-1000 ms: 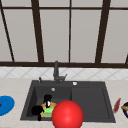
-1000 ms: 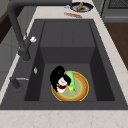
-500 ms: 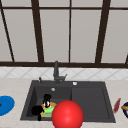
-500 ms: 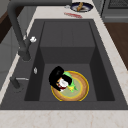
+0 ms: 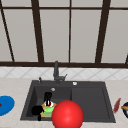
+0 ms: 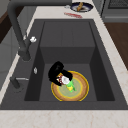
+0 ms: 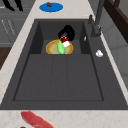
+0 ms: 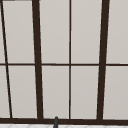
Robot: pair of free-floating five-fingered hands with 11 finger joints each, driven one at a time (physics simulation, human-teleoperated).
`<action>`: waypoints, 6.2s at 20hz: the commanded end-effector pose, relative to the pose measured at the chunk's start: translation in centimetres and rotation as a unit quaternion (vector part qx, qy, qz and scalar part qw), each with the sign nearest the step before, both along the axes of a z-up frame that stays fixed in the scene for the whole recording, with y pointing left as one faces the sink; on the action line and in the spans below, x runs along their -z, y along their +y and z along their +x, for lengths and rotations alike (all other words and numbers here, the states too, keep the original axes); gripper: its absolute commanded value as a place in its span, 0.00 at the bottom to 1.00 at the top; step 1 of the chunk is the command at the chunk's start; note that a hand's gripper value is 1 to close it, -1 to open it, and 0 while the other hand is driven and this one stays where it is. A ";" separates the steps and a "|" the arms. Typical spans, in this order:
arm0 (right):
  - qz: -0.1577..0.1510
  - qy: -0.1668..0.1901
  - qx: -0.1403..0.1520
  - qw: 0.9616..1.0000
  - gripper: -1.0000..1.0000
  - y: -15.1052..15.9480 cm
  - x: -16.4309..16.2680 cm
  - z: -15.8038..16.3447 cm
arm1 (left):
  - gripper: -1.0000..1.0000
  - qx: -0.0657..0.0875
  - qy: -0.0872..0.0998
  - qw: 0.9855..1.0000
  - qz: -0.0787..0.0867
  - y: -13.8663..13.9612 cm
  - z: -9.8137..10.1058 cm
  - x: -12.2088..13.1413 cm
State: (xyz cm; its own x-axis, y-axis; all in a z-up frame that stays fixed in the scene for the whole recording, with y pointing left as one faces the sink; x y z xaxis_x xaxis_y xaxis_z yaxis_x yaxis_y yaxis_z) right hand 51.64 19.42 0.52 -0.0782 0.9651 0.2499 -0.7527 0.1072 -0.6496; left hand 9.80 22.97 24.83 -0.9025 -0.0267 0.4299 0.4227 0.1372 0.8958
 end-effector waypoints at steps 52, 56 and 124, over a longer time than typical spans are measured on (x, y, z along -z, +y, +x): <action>-0.188 0.027 -0.034 0.981 0.00 1.9 6.7 2.2 | 0.50 0.000 0.000 1.000 0.000 0.0 0.0 0.0; -0.186 0.079 -0.033 0.979 0.00 2.1 7.5 4.8 | 0.50 0.000 0.000 1.000 0.000 0.0 0.0 0.0; -0.259 -0.015 0.030 0.965 0.00 4.3 3.5 3.4 | 0.50 0.000 0.000 1.000 0.000 0.0 0.0 0.0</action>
